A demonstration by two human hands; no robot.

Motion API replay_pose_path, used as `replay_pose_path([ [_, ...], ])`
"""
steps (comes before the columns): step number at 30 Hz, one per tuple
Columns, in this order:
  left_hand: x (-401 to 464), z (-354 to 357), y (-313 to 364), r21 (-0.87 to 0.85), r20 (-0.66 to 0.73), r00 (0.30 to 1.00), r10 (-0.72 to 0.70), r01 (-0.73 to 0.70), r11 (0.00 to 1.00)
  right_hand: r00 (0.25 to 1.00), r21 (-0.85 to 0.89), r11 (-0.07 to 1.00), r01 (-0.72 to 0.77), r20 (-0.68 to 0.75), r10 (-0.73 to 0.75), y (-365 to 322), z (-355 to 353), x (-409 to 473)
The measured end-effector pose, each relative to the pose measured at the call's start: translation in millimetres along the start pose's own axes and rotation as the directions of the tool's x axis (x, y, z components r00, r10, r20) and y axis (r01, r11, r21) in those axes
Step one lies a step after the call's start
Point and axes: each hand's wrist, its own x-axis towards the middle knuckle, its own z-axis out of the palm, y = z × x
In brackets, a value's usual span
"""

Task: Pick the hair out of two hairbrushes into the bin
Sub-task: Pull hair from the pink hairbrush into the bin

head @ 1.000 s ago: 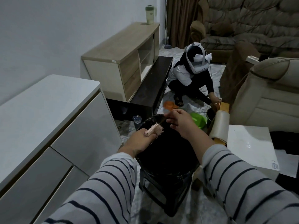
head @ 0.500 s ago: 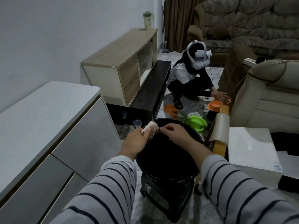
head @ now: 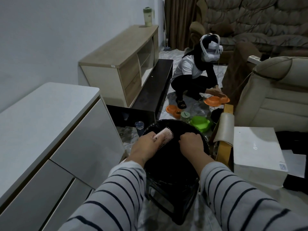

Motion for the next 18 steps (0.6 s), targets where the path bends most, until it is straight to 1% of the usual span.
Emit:
replay_pose_path([
  [2, 2.7, -7.7, 0.7, -0.060, -0.044, 0.999, 0.004, -0.007, 0.998, 0.995, 0.031, 0.998, -0.049, 0.084, 0.047, 14.4, 5.5, -3.4],
  [5, 7.0, -19.7, 2.9, -0.061, -0.106, 0.994, 0.009, -0.015, 0.998, 0.970, 0.187, 0.973, -0.135, 0.224, 0.092, 23.9, 14.2, -5.6],
  [7, 8.2, -21.9, 2.9, -0.051, -0.127, 0.992, 0.002, -0.009, 0.999, 0.963, 0.226, 0.962, -0.151, 0.253, 0.092, 21.4, 18.3, -3.8],
  [8, 8.0, -21.7, 3.2, -0.048, -0.128, 0.992, 0.000, -0.006, 0.999, 0.959, 0.272, 0.948, -0.166, 0.268, 0.090, 18.1, 18.5, -3.1],
  [9, 7.6, -20.6, 3.8, -0.041, -0.125, 0.992, 0.001, -0.006, 0.999, 0.951, 0.375, 0.902, -0.216, 0.289, 0.108, 14.8, 17.2, -2.5],
  [10, 6.9, -19.7, 4.4, -0.032, -0.121, 0.993, 0.006, -0.009, 0.999, 0.943, 0.496, 0.824, -0.274, 0.305, 0.130, 10.2, 14.3, -2.0],
  [11, 6.7, -19.1, 5.6, -0.025, -0.117, 0.993, 0.010, -0.013, 1.000, 0.939, 0.609, 0.723, -0.327, 0.296, 0.175, 7.0, 11.2, 0.5],
  [12, 6.6, -18.9, 6.8, -0.022, -0.119, 0.993, 0.012, -0.015, 1.000, 0.941, 0.682, 0.648, -0.340, 0.249, 0.230, 4.5, 6.2, 3.9],
  [14, 6.6, -19.5, 9.7, -0.016, -0.127, 0.992, 0.020, -0.022, 1.000, 0.931, 0.772, 0.550, -0.318, 0.145, 0.335, -1.0, -2.3, 12.1],
  [15, 7.0, -19.2, 11.2, -0.009, -0.130, 0.991, 0.029, -0.031, 0.999, 0.931, 0.851, 0.439, -0.287, 0.141, 0.336, -3.4, -6.0, 15.5],
  [16, 7.2, -18.7, 13.5, -0.001, -0.132, 0.990, 0.041, -0.042, 0.999, 0.938, 0.930, 0.261, -0.258, 0.176, 0.300, -6.8, -11.4, 17.6],
  [17, 7.5, -18.3, 15.9, 0.006, -0.132, 0.990, 0.049, -0.049, 0.999, 0.943, 0.964, 0.070, -0.256, 0.234, 0.236, -10.7, -15.9, 19.9],
  [18, 7.5, -17.9, 18.1, 0.008, -0.135, 0.989, 0.055, -0.055, 0.998, 0.943, 0.956, -0.081, -0.283, 0.293, 0.157, -14.6, -19.6, 21.1],
])
